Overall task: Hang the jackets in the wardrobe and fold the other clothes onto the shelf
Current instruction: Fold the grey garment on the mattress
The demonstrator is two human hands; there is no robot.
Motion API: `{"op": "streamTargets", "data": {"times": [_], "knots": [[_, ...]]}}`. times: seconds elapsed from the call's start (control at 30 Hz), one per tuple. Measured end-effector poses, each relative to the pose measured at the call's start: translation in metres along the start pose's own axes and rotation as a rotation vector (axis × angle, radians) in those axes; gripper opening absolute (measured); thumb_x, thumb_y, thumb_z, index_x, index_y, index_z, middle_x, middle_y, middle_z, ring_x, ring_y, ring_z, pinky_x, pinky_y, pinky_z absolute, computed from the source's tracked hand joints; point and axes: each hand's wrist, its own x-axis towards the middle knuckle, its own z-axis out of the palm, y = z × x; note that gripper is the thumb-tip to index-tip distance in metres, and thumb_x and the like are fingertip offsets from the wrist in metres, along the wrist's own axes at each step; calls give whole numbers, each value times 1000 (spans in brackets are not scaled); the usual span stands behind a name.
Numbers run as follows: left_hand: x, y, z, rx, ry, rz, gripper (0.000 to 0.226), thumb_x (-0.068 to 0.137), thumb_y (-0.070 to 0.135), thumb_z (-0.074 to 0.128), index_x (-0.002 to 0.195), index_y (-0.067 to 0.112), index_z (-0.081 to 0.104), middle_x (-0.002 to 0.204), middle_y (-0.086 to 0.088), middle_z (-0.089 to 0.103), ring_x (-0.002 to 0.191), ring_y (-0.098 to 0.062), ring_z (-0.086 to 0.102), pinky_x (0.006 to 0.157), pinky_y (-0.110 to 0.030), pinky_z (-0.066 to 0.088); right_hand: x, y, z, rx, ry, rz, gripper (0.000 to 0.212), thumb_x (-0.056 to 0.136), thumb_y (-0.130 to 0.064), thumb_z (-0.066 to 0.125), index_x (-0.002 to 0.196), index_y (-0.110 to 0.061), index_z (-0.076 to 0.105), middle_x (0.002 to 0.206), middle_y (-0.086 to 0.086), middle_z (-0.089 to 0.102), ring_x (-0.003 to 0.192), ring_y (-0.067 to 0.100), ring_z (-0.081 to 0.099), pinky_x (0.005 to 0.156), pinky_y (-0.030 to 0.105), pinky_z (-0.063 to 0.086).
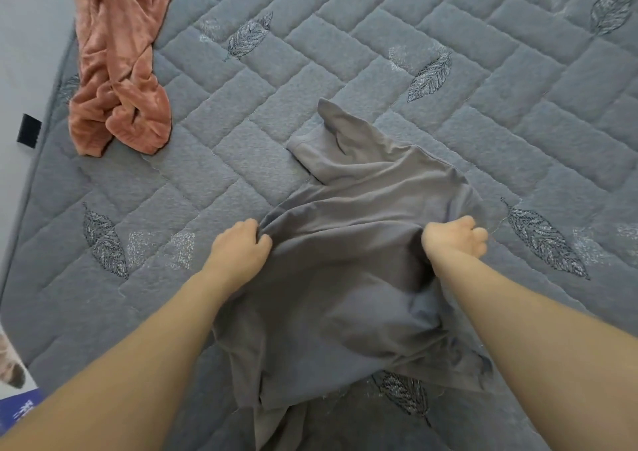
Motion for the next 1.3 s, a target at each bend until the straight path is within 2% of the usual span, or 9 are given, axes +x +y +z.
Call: {"op": "streamTargets", "data": {"times": [0.23,0.37,0.53,0.73,0.8,0.93,1.1,1.2,1.3], "knots": [[-8,9,-1,216,-333,-10,14,88,29,52,92,15,56,111,-9,64,96,-27,58,81,-33,45,1,6,-5,309,-193,-141,34,88,-19,56,115,3,54,120,22,60,111,38,57,93,43,46],[-15,-4,-15,468,-96,-244,32,92,23,45,118,15,61,123,-11,63,112,-32,61,82,-36,44,2,5,-23,345,-227,-332,32,94,-23,57,117,-3,47,116,18,58,112,35,55,96,42,44],[-25,-26,-29,612,-224,-445,44,90,27,44,132,18,53,136,-9,56,124,-31,53,102,-47,41,11,-3,-60,199,-179,-567,30,88,-32,64,108,-23,43,90,-4,52,86,22,49,74,31,32],[9,31,-11,213,-87,-149,55,88,47,49,135,20,41,142,-14,41,132,-36,38,110,-50,28,12,-4,-76,550,-537,-225,69,84,-6,59,145,-23,33,108,8,59,89,18,56,80,35,48],[25,69,-2,80,-59,-9,50,91,35,48,138,21,38,141,-14,39,126,-37,41,103,-48,38,13,9,-72,469,-593,-154,64,83,-14,66,140,-17,37,113,8,58,93,22,59,86,42,50],[57,132,15,87,-53,213,55,93,20,41,144,32,27,139,-11,34,111,-39,52,84,-44,42,7,38,-53,121,-864,-102,36,73,-42,80,92,-18,61,82,0,61,64,13,52,57,25,38],[105,170,18,140,18,366,63,96,16,39,153,35,20,159,6,16,121,-32,53,89,-40,44,5,50,-29,134,-905,-170,69,61,-41,89,117,-14,59,111,4,67,91,19,65,63,26,46],[127,181,20,216,-77,414,62,97,20,44,153,32,23,163,9,11,135,-25,43,104,-41,41,11,44,-26,268,-875,-204,38,72,-26,84,103,-19,64,90,-3,74,75,11,71,57,20,52],[132,188,22,423,-100,382,39,95,24,46,134,24,46,146,-3,36,119,-31,53,83,-40,44,21,24,-32,418,-876,-204,24,79,-16,74,101,-15,66,87,3,76,80,19,73,72,33,60]]}}
